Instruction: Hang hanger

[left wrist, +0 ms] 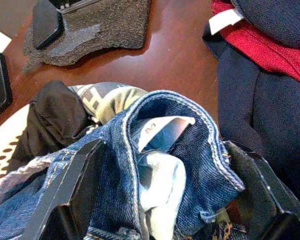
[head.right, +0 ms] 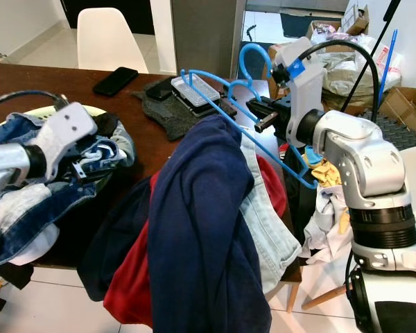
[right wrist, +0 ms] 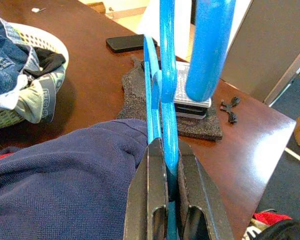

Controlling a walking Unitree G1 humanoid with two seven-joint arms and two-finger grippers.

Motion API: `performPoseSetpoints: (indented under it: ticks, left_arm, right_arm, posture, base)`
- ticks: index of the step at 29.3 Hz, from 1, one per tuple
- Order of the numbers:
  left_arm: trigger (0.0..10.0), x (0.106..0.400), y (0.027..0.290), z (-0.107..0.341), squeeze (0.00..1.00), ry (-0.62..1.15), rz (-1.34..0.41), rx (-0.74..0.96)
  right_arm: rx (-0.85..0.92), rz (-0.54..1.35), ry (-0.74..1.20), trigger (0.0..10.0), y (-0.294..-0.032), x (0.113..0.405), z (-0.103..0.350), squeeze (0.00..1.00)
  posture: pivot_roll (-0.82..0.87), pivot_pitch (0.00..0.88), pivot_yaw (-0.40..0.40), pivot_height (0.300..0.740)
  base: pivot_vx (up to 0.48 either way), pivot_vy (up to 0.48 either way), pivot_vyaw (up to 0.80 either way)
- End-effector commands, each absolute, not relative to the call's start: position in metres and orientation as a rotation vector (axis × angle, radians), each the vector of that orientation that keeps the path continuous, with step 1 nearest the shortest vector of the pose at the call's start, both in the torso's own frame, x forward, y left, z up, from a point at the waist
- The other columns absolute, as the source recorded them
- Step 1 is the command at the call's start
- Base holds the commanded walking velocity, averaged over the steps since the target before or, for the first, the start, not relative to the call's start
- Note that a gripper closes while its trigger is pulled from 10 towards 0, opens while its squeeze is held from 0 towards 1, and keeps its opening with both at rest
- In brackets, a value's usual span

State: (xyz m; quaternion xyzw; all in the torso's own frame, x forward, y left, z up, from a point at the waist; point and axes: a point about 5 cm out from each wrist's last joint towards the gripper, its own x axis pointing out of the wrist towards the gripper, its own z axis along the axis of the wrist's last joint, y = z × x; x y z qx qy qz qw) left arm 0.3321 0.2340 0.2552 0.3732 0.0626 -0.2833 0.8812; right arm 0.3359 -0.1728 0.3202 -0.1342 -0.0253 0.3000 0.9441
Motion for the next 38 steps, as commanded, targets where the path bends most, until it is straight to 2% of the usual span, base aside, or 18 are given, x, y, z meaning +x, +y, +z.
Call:
performPoseSetpoints:
  ticks: [1,4,5,7,8,10,14,15,18,29,38]
  left_arm:
    - [10.0,0.336,0.231,0.251,0.0,0.135,-0.601,0.763]
    - [10.0,0.337,0.222,0.274,0.0,-0.004,-0.598,0.572]
    - [10.0,0.337,0.222,0.274,0.0,-0.004,-0.598,0.572]
    - [10.0,0.334,0.213,0.311,0.0,-0.199,-0.609,0.344]
    - [10.0,0.333,0.211,0.322,0.0,-0.254,-0.615,0.28]
    - [10.0,0.329,0.21,0.335,0.0,-0.31,-0.618,0.23]
    - [10.0,0.329,0.212,0.326,0.0,-0.235,-0.578,0.315]
    - [10.0,0.331,0.224,0.296,0.0,-0.043,-0.483,0.496]
    - [10.0,0.331,0.233,0.28,0.0,0.051,-0.426,0.556]
    - [10.0,0.333,0.242,0.275,0.0,0.084,-0.325,0.616]
    - [10.0,0.336,0.241,0.257,0.0,0.143,-0.342,0.606]
  right_arm:
    - [-0.271,0.618,-0.06,0.0,-0.172,0.333,0.32,0.0]
    - [-0.273,0.613,-0.056,0.0,-0.172,0.332,0.32,0.0]
    - [-0.273,0.613,-0.056,0.0,-0.172,0.332,0.32,0.0]
    - [-0.273,0.615,-0.055,0.0,-0.172,0.332,0.319,0.0]
    - [-0.273,0.616,-0.054,0.0,-0.172,0.332,0.319,0.0]
    - [-0.273,0.619,-0.053,0.0,-0.172,0.332,0.319,0.0]
    - [-0.273,0.626,-0.048,0.0,-0.17,0.332,0.317,0.0]
    - [-0.273,0.632,-0.042,0.0,-0.168,0.332,0.316,0.0]
    - [-0.273,0.633,-0.038,0.0,-0.168,0.332,0.315,0.0]
    - [-0.275,0.634,-0.037,0.0,-0.168,0.332,0.314,0.0]
    - [-0.276,0.632,-0.034,0.0,-0.168,0.331,0.314,0.0]
  posture:
    - [0.1,0.142,-0.017,0.74]
    - [0.1,0.145,-0.019,0.74]
    - [0.1,0.145,-0.019,0.74]
    - [0.11,0.146,-0.021,0.74]
    - [0.11,0.146,-0.021,0.74]
    - [0.11,0.146,-0.022,0.74]
    - [0.11,0.147,-0.02,0.74]
    - [0.12,0.153,-0.019,0.74]
    - [0.12,0.153,-0.019,0.74]
    - [0.12,0.153,-0.021,0.74]
    - [0.11,0.151,-0.017,0.74]
  base:
    - [0.0,0.0,0.0]
    - [0.0,0.0,0.0]
    - [0.0,0.0,0.0]
    - [0.0,0.0,0.0]
    - [0.0,0.0,0.0]
    - [0.0,0.0,0.0]
    - [0.0,0.0,0.0]
    - [0.0,0.0,0.0]
    - [0.0,0.0,0.0]
    - [0.0,0.0,0.0]
    - [0.0,0.0,0.0]
